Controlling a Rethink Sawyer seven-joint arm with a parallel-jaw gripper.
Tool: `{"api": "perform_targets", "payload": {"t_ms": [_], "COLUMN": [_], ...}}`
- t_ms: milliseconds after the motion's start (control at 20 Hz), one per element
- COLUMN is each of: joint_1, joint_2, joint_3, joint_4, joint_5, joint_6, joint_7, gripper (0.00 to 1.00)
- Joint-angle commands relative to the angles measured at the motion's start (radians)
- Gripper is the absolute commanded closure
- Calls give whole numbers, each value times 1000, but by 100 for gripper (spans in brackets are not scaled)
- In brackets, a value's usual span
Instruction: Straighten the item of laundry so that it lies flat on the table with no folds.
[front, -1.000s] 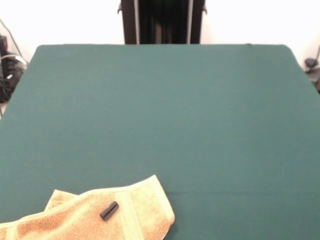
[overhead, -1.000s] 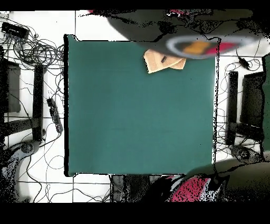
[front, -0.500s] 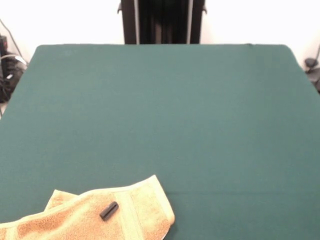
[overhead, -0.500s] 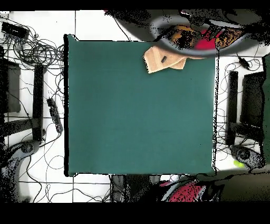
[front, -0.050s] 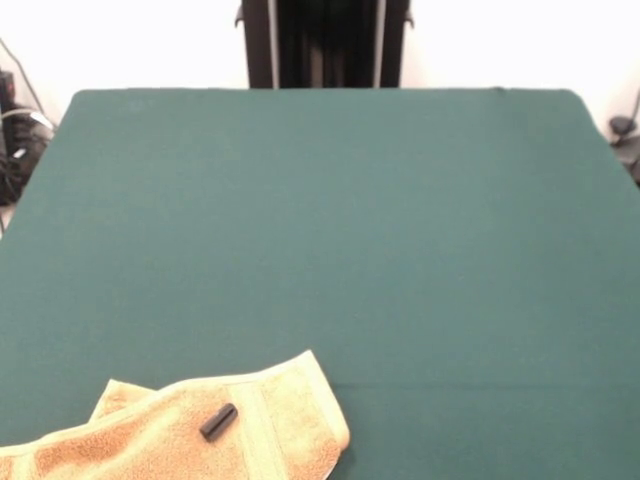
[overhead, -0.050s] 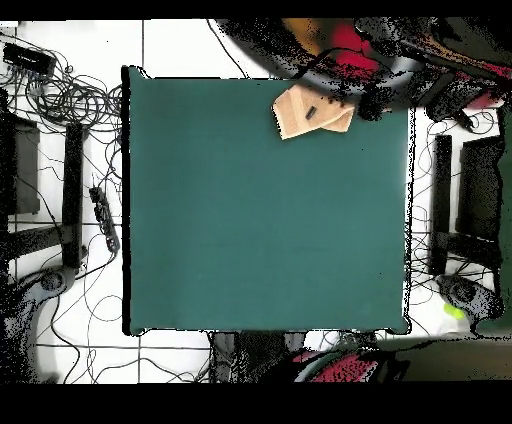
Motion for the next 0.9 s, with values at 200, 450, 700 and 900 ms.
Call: {"api": "perform_targets", "payload": {"t_ms": [200, 450, 700, 900], "joint_1": [129, 137, 130, 132], "joint_2": [-57, -76, -93, -93], "joint_3": [23, -19, -52, -49], "joint_4": [138, 152, 162, 138], "joint_5": [-23, 32, 94, 145], "joint_6": [72, 70, 85, 92], "joint_7": [-139, -119, -114, -52], "gripper": [100, 100, 100, 100]}}
